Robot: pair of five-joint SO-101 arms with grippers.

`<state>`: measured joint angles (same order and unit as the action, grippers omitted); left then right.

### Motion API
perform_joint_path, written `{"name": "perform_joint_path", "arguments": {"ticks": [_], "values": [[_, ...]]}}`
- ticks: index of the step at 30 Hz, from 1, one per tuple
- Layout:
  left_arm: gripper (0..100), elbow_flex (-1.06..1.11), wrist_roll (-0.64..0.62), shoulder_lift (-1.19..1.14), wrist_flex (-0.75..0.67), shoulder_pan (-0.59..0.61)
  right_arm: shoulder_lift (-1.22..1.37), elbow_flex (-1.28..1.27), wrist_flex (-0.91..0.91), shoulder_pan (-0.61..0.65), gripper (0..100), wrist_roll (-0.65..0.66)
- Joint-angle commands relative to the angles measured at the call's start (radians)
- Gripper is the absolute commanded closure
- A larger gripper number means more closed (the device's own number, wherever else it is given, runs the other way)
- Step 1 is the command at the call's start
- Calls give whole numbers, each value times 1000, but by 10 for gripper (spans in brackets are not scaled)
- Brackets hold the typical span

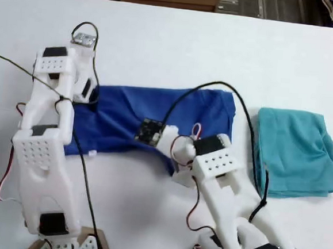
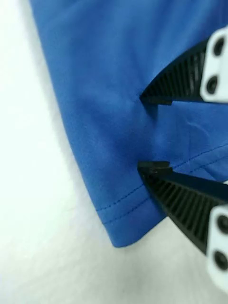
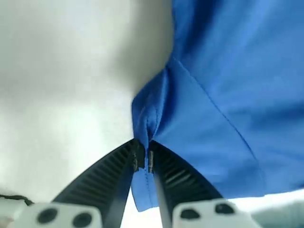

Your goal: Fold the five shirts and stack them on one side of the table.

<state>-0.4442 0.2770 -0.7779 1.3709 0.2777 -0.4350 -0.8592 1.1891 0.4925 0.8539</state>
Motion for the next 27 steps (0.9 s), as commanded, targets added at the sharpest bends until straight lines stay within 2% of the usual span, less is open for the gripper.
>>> {"name": "perform_joint_path", "arguments": {"ticks": [1, 7, 13, 21, 24, 27], "values": [[789, -18, -6, -8, -40, -12, -38, 21, 4, 33, 978, 0], [789, -18, -6, -8, -40, -12, -38, -55, -61, 36, 964, 0], [789, -18, -6, -8, -40, -12, -42, -97, -70, 35, 799, 0], [789, -18, -6, -8, -40, -12, -113, 92, 81, 33, 794, 2], [789, -18, -6, -8, -40, -12, -145, 176, 77, -28, 794, 2], [789, -18, -6, -8, -40, -12, -124, 186, -53, -154, 795, 2]]}}
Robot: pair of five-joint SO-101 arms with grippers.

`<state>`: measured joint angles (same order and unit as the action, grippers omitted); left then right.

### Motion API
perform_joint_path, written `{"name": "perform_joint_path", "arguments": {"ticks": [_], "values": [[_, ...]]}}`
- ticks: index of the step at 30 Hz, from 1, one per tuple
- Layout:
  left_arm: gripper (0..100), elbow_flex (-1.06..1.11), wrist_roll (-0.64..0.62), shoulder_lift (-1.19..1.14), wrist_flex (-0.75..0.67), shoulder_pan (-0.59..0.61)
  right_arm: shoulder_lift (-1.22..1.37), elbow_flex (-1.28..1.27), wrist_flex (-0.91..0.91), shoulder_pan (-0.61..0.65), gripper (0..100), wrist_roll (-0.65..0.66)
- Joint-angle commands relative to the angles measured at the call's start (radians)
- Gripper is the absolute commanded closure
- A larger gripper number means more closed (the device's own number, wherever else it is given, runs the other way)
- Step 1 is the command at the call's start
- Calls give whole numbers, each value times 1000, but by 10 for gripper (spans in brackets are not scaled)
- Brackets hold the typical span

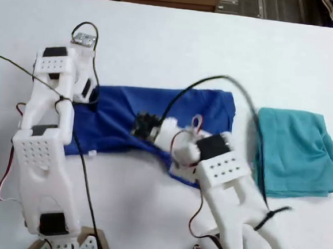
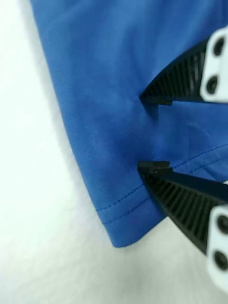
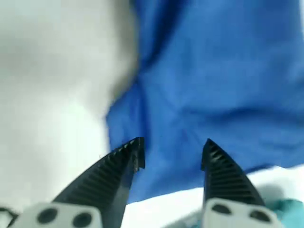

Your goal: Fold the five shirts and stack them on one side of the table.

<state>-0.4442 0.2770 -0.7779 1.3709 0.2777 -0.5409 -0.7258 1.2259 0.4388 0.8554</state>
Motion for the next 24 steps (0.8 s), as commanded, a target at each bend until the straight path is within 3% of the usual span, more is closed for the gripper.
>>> {"name": "perform_joint_path", "arguments": {"ticks": [1, 7, 12, 18, 24], "values": [[789, -18, -6, -8, -40, -12, 8, 52, -147, -148, 804, 0], [789, -18, -6, -8, -40, -12, 318, 172, -404, -335, 988, -43], [789, -18, -6, -8, -40, -12, 595, 462, -403, -340, 980, -201], [789, -18, -6, -8, -40, -12, 901, 755, -338, -298, 978, -207], [789, -18, -6, -8, -40, -12, 1125, 990, -243, -360, 978, -206]]}}
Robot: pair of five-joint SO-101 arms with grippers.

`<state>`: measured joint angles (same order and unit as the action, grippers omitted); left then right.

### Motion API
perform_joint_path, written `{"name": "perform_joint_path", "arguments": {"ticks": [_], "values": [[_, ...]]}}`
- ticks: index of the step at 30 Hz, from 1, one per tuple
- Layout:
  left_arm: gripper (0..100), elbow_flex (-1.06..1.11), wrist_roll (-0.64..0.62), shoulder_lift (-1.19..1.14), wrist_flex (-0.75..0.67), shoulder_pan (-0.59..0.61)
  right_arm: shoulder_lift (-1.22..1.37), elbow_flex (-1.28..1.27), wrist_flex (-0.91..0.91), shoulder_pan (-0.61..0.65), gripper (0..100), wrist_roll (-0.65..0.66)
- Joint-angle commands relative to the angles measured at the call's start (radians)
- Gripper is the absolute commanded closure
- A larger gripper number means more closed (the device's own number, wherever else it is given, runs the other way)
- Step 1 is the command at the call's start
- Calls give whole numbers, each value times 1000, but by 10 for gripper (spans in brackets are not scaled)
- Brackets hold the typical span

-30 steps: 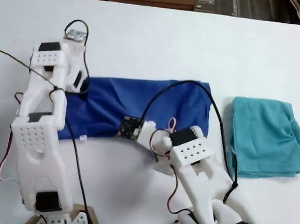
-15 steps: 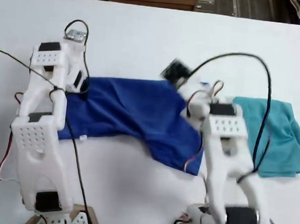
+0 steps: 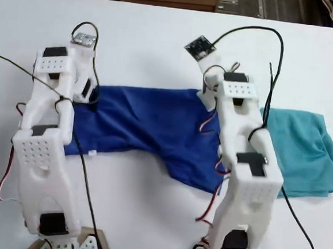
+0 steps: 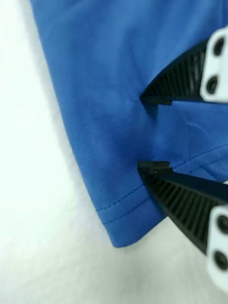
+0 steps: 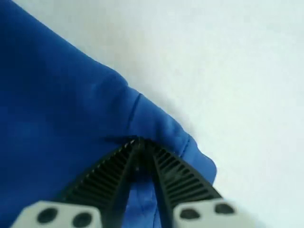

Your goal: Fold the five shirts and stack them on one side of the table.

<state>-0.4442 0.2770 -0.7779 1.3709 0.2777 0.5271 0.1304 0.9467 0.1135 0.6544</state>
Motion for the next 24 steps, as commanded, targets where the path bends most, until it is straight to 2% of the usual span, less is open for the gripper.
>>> {"name": "perform_joint_path", "arguments": {"ticks": [1, 6, 13, 18, 24], "values": [[789, -18, -6, -8, -40, -12, 82, 170, 50, -50, 978, -5], [789, -18, -6, -8, -40, -12, 183, 334, 101, -101, 978, -5], [789, -18, -6, -8, -40, -12, 220, 480, 243, -53, 978, -3], [789, -18, -6, -8, -40, -12, 131, 614, 435, -16, 975, -3], [789, -18, -6, -8, -40, -12, -8, 649, 777, 61, 974, 38]]}}
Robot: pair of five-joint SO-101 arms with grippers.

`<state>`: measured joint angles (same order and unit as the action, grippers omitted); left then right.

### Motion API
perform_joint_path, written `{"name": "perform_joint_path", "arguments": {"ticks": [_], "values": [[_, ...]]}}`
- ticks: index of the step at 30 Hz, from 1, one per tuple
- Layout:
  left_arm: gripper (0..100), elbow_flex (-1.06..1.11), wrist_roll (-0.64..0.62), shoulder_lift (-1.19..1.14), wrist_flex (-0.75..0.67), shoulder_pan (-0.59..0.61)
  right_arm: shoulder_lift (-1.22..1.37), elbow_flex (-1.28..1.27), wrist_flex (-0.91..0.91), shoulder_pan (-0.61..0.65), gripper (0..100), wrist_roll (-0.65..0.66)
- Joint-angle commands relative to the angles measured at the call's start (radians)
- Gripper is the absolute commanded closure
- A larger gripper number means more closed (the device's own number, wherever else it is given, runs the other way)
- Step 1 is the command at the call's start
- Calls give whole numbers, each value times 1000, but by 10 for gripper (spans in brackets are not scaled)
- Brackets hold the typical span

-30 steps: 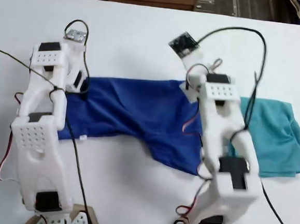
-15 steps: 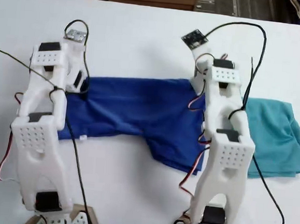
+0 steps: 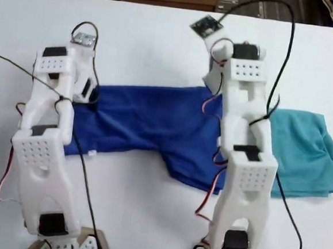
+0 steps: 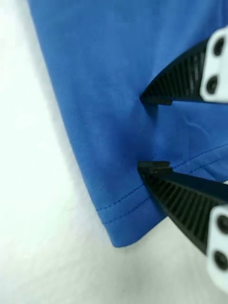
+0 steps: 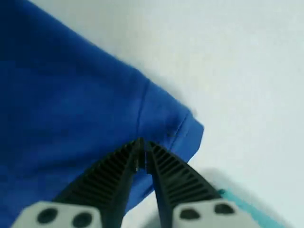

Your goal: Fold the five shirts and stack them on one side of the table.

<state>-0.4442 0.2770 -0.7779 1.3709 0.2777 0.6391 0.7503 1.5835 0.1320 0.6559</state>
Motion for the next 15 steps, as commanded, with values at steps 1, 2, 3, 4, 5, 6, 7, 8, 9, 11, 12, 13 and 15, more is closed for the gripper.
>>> {"name": "perform_joint_path", "arguments": {"ticks": [1, 2, 3, 4, 5, 6, 7, 8, 9, 11, 12, 13, 15], "values": [[789, -18, -6, -8, -40, -12, -145, -31, 139, 48, 974, 63], [789, -18, -6, -8, -40, -12, -177, -94, 137, 51, 974, 84], [789, -18, -6, -8, -40, -12, -208, -166, 136, 59, 974, 114], [789, -18, -6, -8, -40, -12, -240, -247, 136, 74, 974, 152], [789, -18, -6, -8, -40, -12, -275, -336, 136, 93, 971, 198], [789, -18, -6, -8, -40, -12, -309, -417, 136, 113, 960, 229], [789, -18, -6, -8, -40, -12, -351, -499, 136, 131, 940, 241], [789, -18, -6, -8, -40, -12, -392, -571, 134, 148, 917, 242], [789, -18, -6, -8, -40, -12, -435, -638, 131, 165, 897, 244], [789, -18, -6, -8, -40, -12, -522, -756, 130, 205, 862, 267], [789, -18, -6, -8, -40, -12, -568, -815, 130, 223, 851, 282], [789, -18, -6, -8, -40, -12, -616, -876, 130, 243, 843, 295], [789, -18, -6, -8, -40, -12, -708, -993, 130, 280, 839, 322]]}}
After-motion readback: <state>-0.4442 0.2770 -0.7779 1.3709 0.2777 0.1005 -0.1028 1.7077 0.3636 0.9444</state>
